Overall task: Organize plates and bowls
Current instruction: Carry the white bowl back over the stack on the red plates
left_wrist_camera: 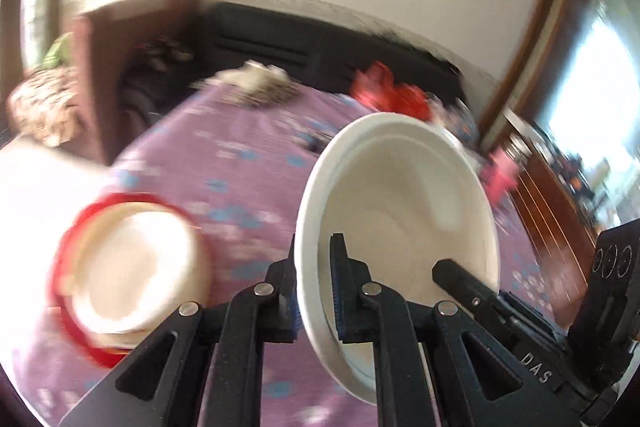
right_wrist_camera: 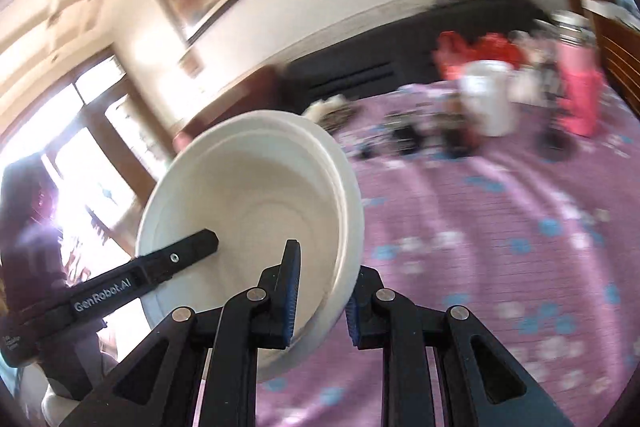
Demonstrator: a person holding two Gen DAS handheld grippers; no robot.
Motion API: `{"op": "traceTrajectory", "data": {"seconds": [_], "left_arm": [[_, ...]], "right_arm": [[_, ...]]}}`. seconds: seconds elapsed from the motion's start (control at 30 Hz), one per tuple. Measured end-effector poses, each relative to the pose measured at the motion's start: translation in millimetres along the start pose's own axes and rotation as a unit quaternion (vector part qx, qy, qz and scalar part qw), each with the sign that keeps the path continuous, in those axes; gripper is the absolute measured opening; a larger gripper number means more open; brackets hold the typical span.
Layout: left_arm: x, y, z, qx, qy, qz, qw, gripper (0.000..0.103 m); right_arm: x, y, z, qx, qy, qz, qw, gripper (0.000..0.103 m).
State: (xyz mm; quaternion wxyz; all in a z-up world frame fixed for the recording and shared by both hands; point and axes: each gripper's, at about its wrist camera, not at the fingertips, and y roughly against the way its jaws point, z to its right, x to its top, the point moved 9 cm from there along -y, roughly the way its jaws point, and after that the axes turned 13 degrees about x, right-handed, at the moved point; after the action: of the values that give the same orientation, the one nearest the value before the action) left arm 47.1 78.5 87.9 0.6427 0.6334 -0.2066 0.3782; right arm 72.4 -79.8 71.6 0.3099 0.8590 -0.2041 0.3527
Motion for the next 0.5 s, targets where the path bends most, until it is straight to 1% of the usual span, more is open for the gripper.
{"op": "traceTrajectory", "data": {"seconds": [0.1, 0.2, 0.33, 0.5], "left_arm": [[8.1, 6.3, -58.7, 0.026, 0.033, 0.012, 0.9990, 0.018], [9.6, 3.5, -105.9, 0.042, 0.062, 0.009, 0.9971, 0.018], [12.5, -8.1, -149.4, 0.047, 0.084, -0.001, 0.9953, 0.019], [9.6, -31.4, -182.6, 0.052, 0.097, -0.018, 0.9938, 0.019]], "right_arm": [[-12.7, -41.6, -48.3, 0.024, 0.022, -0.032, 0.999, 0.022], [-31.2, -79.8, -85.7, 0.028, 0.040, -0.059, 0.997, 0.023], [-47.3, -119.4, -112.7, 0.024, 0.048, -0.090, 0.995, 0.023], [-54.2, -155.2, -124.6, -0.002, 0.062, -0.118, 0.991, 0.023]]}}
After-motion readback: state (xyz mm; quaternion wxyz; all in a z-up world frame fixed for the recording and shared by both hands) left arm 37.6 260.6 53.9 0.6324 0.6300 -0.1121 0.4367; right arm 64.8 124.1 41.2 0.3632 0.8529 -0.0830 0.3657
